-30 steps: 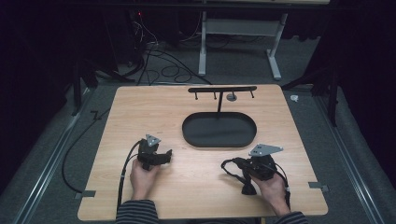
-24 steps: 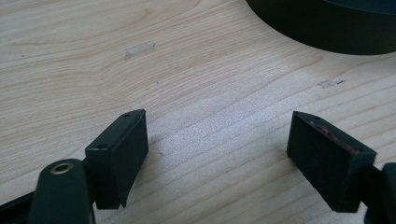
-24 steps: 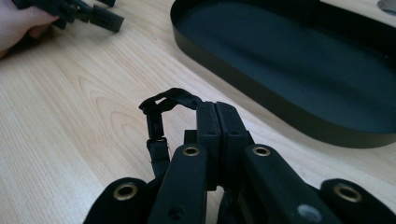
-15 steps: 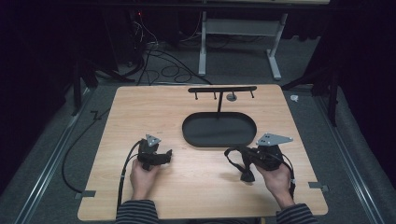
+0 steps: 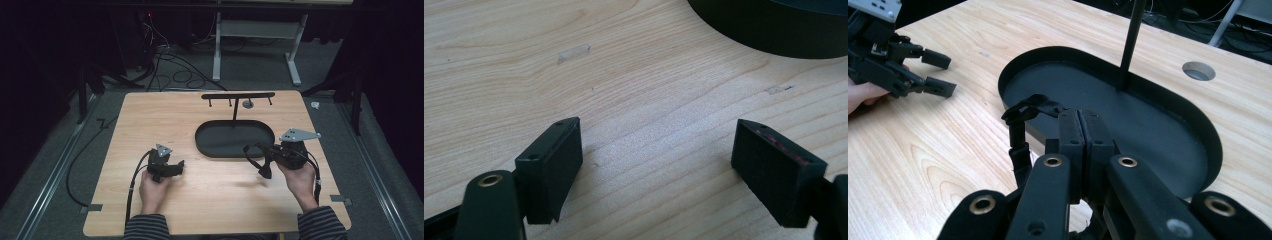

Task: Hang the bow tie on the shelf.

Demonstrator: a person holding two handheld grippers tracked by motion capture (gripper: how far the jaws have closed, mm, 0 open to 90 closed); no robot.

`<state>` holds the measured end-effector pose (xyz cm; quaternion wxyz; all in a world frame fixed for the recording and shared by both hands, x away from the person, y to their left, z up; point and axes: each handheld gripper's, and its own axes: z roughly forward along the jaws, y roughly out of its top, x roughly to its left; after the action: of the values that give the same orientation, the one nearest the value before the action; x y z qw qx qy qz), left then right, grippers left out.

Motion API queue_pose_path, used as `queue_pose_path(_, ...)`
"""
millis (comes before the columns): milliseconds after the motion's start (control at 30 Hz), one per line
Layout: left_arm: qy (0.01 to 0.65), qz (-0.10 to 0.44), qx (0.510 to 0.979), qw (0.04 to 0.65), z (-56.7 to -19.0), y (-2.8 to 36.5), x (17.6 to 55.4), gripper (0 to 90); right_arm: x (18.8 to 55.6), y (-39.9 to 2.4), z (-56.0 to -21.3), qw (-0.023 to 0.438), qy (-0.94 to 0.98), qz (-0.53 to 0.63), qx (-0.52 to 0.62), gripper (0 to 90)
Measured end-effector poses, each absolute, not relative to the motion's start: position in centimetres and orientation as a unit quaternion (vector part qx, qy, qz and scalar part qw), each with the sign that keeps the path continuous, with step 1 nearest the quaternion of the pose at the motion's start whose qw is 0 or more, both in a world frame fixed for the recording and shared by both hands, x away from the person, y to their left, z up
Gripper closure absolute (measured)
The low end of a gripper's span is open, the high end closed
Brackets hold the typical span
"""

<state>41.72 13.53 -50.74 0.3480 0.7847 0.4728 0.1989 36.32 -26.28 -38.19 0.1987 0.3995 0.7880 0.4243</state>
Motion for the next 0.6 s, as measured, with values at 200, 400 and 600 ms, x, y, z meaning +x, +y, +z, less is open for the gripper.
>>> queue_pose_path(200,0.473,0.199,0.785,0.348,-50.7,13.5,41.7,21.0,37.0,-26.3,-37.5,0.198,0.788,0.425,0.399,90.0)
queue_pose_path(400,0.473,0.199,0.785,0.348,-50.7,13.5,41.7,21.0,37.8,-26.5,-36.7,0.199,0.779,0.437,0.403,90.0)
queue_pose_path(600,0.473,0.199,0.785,0.348,-50.7,13.5,41.7,21.0,38.4,-26.8,-36.1,0.204,0.777,0.436,0.406,90.0)
